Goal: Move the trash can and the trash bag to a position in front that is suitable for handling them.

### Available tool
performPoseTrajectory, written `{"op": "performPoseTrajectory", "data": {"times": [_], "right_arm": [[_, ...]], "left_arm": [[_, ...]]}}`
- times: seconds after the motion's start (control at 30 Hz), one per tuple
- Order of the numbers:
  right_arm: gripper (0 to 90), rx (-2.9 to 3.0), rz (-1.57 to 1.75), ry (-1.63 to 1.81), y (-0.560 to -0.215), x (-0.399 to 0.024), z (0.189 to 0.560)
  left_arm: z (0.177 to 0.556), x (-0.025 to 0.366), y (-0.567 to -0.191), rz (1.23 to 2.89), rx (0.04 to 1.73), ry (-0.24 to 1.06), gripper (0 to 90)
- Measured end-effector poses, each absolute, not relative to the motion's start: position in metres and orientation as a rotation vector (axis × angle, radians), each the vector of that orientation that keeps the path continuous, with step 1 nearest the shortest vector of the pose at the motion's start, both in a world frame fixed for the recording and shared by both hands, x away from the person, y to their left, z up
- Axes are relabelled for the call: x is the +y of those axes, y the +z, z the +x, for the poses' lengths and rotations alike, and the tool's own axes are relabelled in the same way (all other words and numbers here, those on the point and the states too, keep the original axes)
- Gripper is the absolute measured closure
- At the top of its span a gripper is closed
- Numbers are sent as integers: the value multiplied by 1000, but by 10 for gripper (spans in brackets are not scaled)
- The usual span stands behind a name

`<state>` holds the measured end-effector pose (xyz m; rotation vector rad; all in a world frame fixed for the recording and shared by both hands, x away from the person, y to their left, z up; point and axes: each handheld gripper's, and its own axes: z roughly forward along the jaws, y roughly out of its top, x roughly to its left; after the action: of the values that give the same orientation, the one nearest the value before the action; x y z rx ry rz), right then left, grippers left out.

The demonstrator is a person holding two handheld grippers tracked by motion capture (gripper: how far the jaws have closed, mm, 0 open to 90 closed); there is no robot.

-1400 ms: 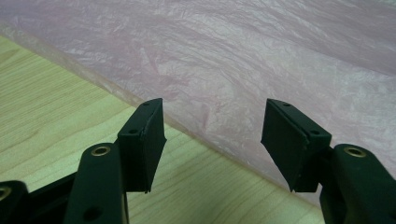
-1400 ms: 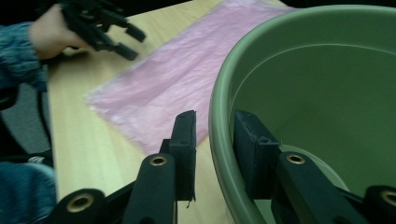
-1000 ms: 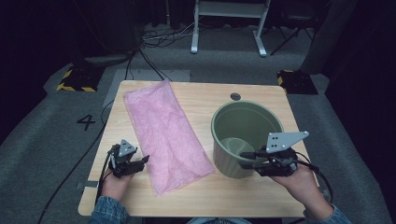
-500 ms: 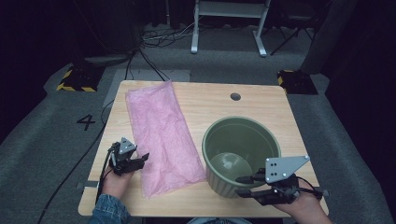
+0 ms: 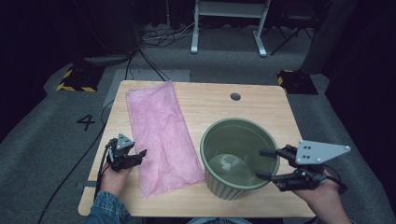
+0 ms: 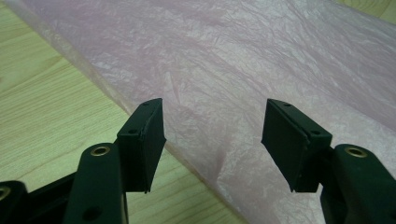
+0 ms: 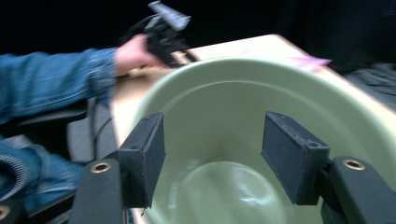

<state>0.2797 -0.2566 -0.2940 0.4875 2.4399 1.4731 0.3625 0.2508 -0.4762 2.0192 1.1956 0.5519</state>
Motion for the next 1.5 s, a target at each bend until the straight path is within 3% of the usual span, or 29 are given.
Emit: {"op": "performPoseTrajectory", "data": {"times": [0.27,0.47,0.73,1.17,1.5], "right_arm": [[331,2305,658,1416,-297,-297,306],[283,2254,814,1355,-329,-328,330],[300,2273,963,1238,-373,-351,350],[328,2341,1130,1087,-453,-361,366],[270,2343,1137,955,-497,-353,368]], "left_arm": [[366,253,-475,2017,1207,542,383],[371,258,-475,2010,1236,525,380],[376,260,-477,2021,1250,524,381],[386,265,-480,2041,1289,490,381],[403,268,-482,2042,1344,467,378]]}}
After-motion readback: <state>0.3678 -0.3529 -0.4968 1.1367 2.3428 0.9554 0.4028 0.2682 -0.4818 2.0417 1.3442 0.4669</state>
